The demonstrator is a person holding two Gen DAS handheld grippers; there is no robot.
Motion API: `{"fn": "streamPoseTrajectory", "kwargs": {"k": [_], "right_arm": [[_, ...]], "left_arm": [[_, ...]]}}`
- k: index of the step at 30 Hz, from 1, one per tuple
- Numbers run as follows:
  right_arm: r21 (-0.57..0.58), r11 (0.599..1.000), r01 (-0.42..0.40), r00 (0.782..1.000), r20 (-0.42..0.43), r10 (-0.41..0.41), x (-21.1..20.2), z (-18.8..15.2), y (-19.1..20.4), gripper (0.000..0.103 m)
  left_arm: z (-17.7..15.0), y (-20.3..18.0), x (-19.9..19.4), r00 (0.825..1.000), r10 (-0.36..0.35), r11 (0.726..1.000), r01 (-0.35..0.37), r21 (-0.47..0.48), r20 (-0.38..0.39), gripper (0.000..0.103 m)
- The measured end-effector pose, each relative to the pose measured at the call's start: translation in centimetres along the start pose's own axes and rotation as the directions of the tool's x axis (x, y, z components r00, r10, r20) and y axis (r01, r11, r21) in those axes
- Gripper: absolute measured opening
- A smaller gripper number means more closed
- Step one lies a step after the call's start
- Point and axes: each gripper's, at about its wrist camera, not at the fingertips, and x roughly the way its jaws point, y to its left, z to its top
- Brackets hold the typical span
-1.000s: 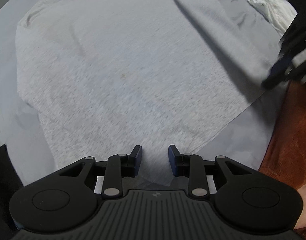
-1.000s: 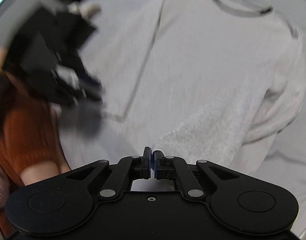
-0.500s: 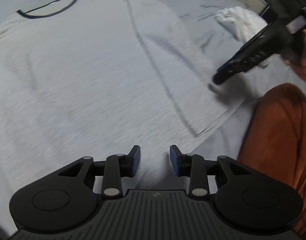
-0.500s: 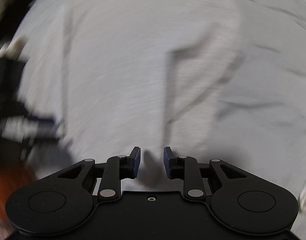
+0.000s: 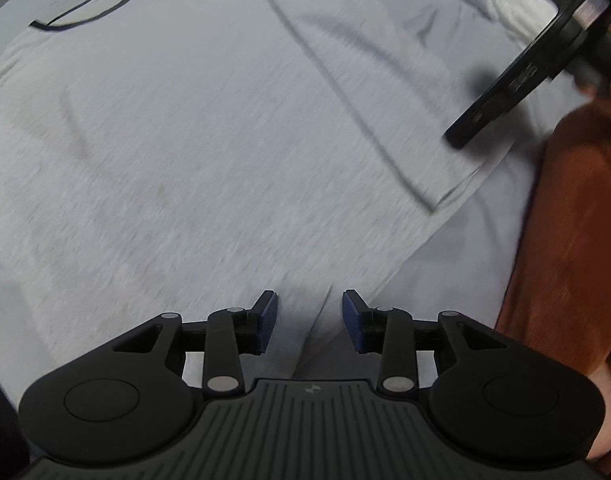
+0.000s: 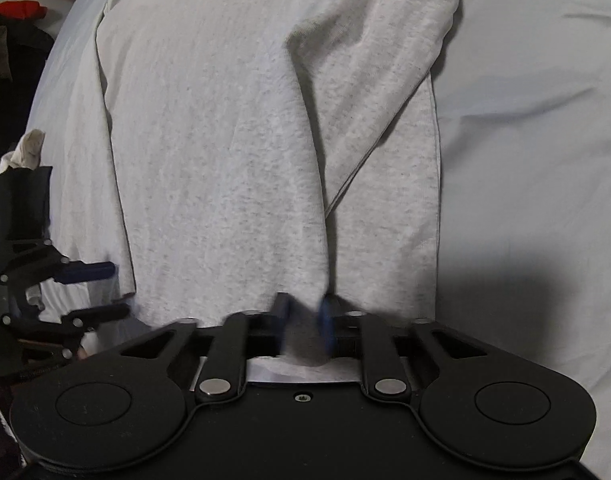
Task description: Fold clothes
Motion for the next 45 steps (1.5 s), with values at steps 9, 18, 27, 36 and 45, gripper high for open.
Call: {"fn": "streamPoseTrajectory", "kwargs": {"k": [9, 18, 27, 36, 45], "right_arm": [[-0.115, 0.985, 0.126, 0.991, -0.026, -0.130, -2.8, -1.9, 0.8, 0.004], [-0.175, 0.981, 0.083, 0.996, -0.020, -0.088, -3.3, -2.8, 2.5, 0.022], [-0.072, 0.985, 0.157, 0.987, 0.055, -0.153, -4.4, -2.0, 0.5, 0.043], [0.010, 0.993, 0.116, 0.990, 0.077, -0.116, -5.0, -2.5, -2.8, 0.043], [0.044, 0.998, 0.051, 0.993, 0.104, -0.055, -6.6, -2.7, -5.4, 0.043]], "left_arm": [[-1.6, 0.2, 0.0, 1.000, 0.012, 1.000, -0.012, 0.008, -0.019, 0.035], [-1.1, -0.2, -1.4, 0.999, -0.007, 1.000, 0.008, -0.011, 0.039, 0.035], [3.1, -6.2, -1.5, 0.987, -0.049, 0.985, 0.023, 0.170, 0.150, 0.035], [5.5, -11.4, 1.4, 0.979, -0.110, 0.951, 0.053, 0.305, 0.173, 0.035], [7.0, -11.2, 3.9, 0.974, -0.128, 0.974, 0.088, 0.210, 0.185, 0.004]]}}
